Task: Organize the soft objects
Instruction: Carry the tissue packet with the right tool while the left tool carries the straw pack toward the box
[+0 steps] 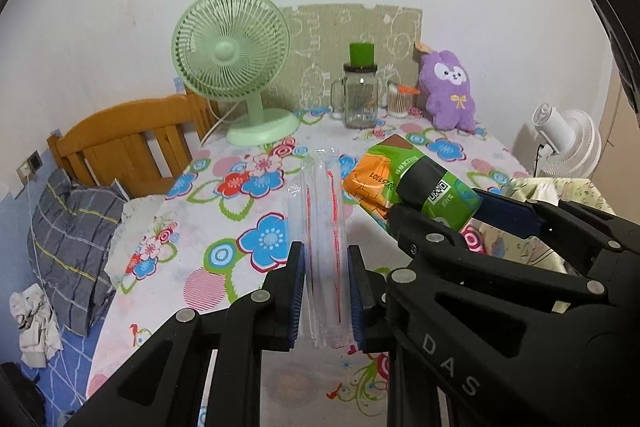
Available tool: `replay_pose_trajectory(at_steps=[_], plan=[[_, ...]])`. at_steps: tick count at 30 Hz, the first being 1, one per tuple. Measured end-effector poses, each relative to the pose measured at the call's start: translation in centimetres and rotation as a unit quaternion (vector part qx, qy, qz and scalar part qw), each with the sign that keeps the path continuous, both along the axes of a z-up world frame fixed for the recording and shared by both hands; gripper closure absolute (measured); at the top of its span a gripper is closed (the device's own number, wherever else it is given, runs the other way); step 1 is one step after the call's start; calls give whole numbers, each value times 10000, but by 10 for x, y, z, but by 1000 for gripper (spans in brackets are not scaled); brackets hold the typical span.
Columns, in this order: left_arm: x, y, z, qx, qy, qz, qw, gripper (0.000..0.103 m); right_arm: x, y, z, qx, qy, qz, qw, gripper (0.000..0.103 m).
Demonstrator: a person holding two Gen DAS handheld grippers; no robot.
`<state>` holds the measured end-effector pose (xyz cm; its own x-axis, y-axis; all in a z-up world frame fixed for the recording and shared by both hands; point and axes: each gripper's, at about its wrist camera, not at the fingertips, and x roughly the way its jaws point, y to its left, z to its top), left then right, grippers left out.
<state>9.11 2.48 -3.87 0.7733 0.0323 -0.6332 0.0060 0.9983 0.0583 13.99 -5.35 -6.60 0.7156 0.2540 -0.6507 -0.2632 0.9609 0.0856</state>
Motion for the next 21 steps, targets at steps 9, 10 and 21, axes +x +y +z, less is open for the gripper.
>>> replay_pose_trajectory(at_steps=[9,10,21], plan=[[-18,-11,21,17,-235,9,9997,84,-20,-13,24,46,-231,24,9997,47],[-20,-12,23,21,-253,2,9997,84,-22,-14,26,52,-250,21,9997,47],[-31,-29,38,-81,-361,-69,9993,84,-40,-35,44,119,-420,-68,9990,47]])
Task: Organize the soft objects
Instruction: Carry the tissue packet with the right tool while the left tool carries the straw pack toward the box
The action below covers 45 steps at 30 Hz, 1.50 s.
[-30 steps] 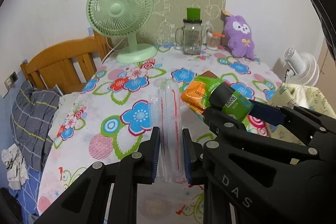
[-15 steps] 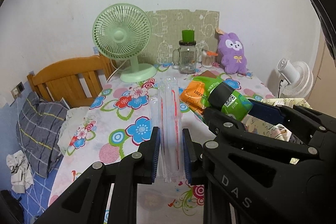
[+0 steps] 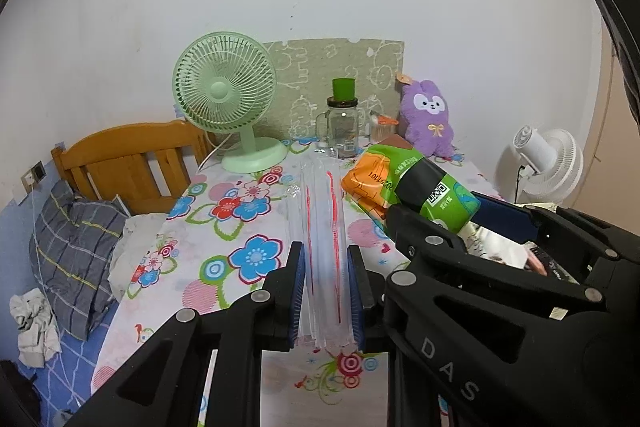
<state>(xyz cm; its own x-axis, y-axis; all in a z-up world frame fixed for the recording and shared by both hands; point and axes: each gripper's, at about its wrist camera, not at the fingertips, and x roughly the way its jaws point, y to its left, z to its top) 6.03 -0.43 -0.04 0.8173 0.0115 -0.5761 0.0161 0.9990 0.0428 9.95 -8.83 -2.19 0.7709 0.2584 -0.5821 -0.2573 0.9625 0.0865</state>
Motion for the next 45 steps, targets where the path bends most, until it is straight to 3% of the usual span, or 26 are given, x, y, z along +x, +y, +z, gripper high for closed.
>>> replay_pose_trajectory(at_steps=[45], plan=[[27,-133,-15,92,92,-1129,9935,84,8,-140,-16,82,74,-935,9956,47]])
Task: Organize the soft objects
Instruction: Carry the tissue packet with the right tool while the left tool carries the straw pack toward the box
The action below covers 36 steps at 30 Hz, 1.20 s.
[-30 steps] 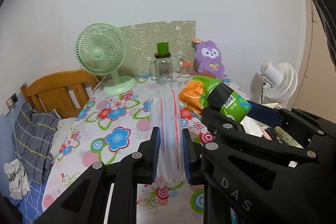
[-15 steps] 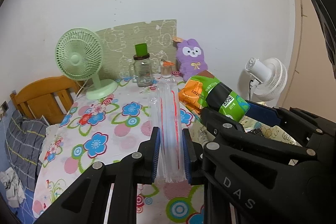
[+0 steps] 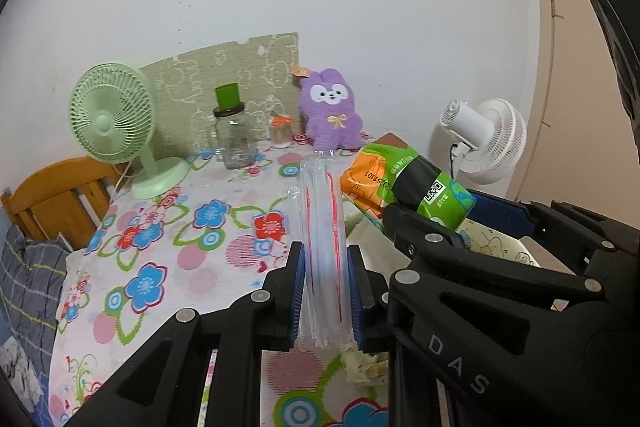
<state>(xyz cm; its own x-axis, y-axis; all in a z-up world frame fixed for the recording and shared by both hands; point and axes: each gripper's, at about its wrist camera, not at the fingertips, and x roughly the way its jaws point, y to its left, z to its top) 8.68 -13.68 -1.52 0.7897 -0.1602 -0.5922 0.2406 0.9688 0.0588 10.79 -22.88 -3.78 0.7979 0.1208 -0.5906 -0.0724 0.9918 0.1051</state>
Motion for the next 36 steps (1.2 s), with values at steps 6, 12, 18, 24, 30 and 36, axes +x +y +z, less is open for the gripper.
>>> replay_pose_trajectory(at_steps=[6,12,18,24,30,36], plan=[[5,-16,-5,15,39,-176,9998,84,1,-16,-4,3,40,-165,9999,47],[11,-31,-11,44,113,-351,9993,84,4,-32,-12,16,112,-327,9994,47],[16,-46,-20,65,221,-539,9983,84,7,-50,-22,72,232,-518,9984,47],[22,-61,-31,67,348,-718,9968,84,8,-64,-33,80,358,-690,9969,47],[29,-71,-42,22,498,-844,9952,84,9,-73,-43,58,495,-816,9954,47],[36,-78,-50,25,597,-928,9939,83,11,-79,-49,32,586,-889,9943,47]])
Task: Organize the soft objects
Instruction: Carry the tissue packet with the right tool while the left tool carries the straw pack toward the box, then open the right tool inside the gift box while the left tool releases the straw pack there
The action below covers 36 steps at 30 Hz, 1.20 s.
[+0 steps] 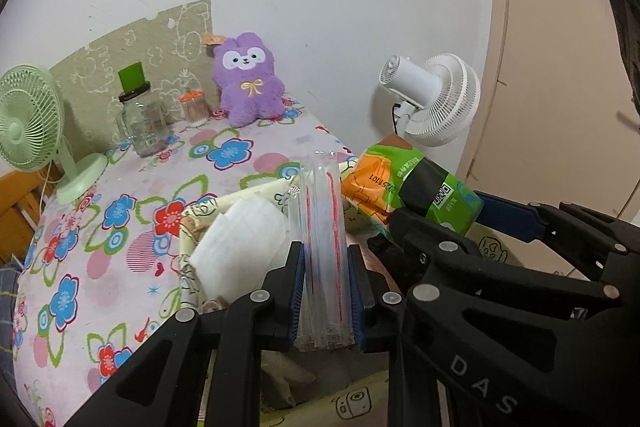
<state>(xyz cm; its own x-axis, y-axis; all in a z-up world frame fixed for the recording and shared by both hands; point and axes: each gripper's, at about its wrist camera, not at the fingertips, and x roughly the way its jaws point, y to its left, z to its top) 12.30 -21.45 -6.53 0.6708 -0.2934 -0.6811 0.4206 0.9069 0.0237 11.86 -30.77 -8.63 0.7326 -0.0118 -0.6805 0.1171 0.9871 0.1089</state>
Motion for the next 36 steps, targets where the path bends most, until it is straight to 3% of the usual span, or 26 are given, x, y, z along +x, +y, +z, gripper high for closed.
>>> replay_pose_trajectory(at_steps=[7,12,14,19,26,32,36], plan=[[5,-6,-8,27,177,-27,9998,73,2,-5,-7,11,112,-78,9999,47],[2,-8,-7,69,151,-92,9998,54,1,-6,-8,36,116,-91,9999,47],[1,-8,-5,75,117,-74,9999,40,2,-6,-8,50,111,-76,9999,47],[-1,-5,-3,284,13,2,9996,26,4,-5,-10,123,111,-12,9999,47],[5,0,-5,578,-40,231,9981,17,13,1,-16,330,161,122,9993,46],[10,5,-9,576,17,284,9979,10,18,5,-20,422,201,150,9988,45],[10,5,-12,590,53,230,9980,8,19,5,-22,459,278,126,9985,36]])
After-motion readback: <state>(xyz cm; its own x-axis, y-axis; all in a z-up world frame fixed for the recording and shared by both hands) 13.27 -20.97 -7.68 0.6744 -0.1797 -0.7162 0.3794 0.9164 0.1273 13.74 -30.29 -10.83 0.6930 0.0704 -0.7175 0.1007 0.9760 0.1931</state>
